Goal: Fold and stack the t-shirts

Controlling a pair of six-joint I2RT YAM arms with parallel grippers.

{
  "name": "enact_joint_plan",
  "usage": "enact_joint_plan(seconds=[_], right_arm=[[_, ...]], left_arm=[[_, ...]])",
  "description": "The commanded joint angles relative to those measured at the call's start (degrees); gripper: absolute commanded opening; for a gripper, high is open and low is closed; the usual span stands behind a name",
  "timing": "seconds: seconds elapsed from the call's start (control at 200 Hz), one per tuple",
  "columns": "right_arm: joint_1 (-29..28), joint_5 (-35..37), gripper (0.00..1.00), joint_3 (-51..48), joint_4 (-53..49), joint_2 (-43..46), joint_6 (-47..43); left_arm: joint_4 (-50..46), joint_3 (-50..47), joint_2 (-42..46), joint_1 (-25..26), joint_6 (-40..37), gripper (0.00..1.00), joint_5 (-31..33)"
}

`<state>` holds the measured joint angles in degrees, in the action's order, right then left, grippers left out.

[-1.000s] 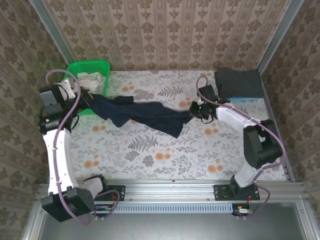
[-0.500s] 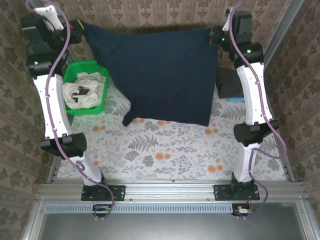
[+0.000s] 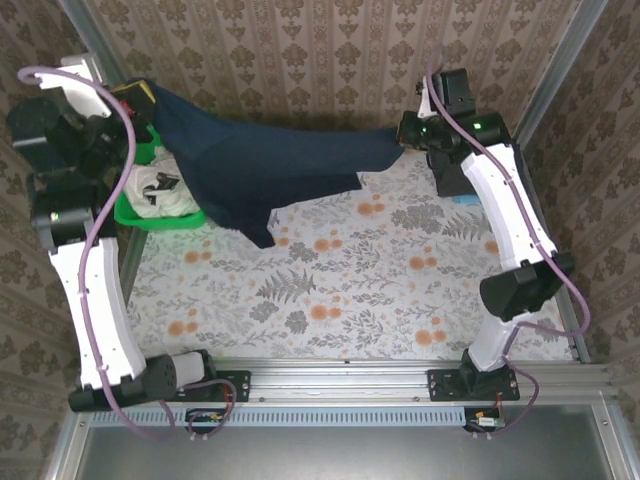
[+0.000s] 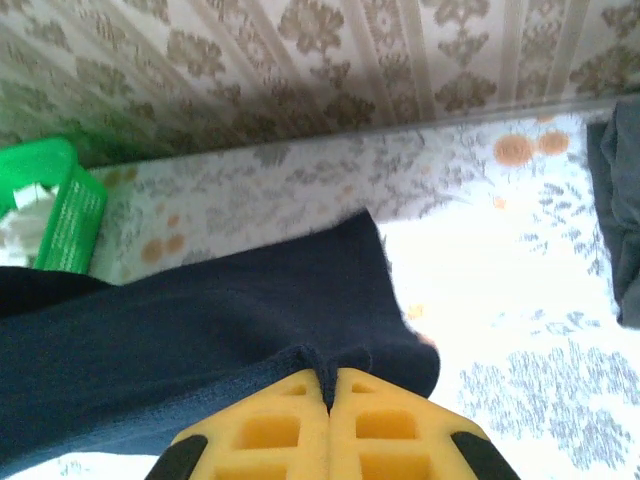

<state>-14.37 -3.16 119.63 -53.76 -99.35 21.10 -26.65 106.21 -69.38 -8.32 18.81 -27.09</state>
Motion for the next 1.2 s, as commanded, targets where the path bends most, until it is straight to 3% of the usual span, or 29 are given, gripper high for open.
enact_joint_plan(seconds=[0.0, 0.11, 0.21, 0.315, 0.405, 0.45, 0.57, 0.685, 0.865, 1.025, 1.13, 1.195], right_arm=[[-3.47, 3.81, 0.0, -1.25, 3.75, 11.91, -2.17], [-7.71, 5.86, 0.0, 1.56, 3.44, 16.0, -3.66], [-8.3, 8.96, 0.0, 11.67, -0.64, 11.47, -5.66], [-5.65, 15.29, 0.0, 35.32, -9.82, -1.65, -8.03], [-0.35, 13.27, 0.0, 53.85, -12.39, -12.08, -6.09], [1.53, 11.4, 0.0, 52.91, -9.07, -12.21, -5.55], [3.69, 8.24, 0.0, 37.46, 4.34, -5.92, -3.65], [5.28, 9.12, 0.0, 40.57, 5.84, -6.62, -2.64], [10.22, 7.55, 0.0, 43.11, 7.84, -5.71, 1.13], [11.38, 3.93, 0.0, 36.88, 5.99, -0.03, 0.79], [11.3, -2.38, 0.0, 25.14, 6.3, 6.83, 1.26], [11.08, -7.96, 0.0, 11.61, 9.32, 13.64, 1.66]], left_arm=[[0.17, 2.34, 2.32, -0.03, -0.46, 0.0, 3.02], [-1.99, 5.32, 3.55, 0.03, 2.31, 0.0, 3.38], [-0.93, 7.73, 2.15, 0.13, 3.86, 0.0, 2.52], [-2.42, 14.68, -4.79, 0.08, 2.35, 0.0, 4.42], [-5.07, 24.82, -14.26, -0.22, 1.17, 0.0, 4.64], [-5.98, 30.99, -20.05, -0.25, 0.95, 0.0, 2.87], [-5.48, 46.65, -32.63, -0.24, 3.01, 0.0, 0.11], [-1.79, 56.05, -39.13, -0.73, 5.5, 0.0, 1.69], [5.28, 51.37, -35.51, -1.67, 5.7, 0.0, 5.72], [9.98, 42.56, -27.58, -2.9, 6.51, 0.0, 2.77], [15.93, 25.33, -16.48, -2.85, 6.58, 0.0, -1.85], [23.18, 5.17, -5.38, -2.42, 6.25, 0.0, -2.09]])
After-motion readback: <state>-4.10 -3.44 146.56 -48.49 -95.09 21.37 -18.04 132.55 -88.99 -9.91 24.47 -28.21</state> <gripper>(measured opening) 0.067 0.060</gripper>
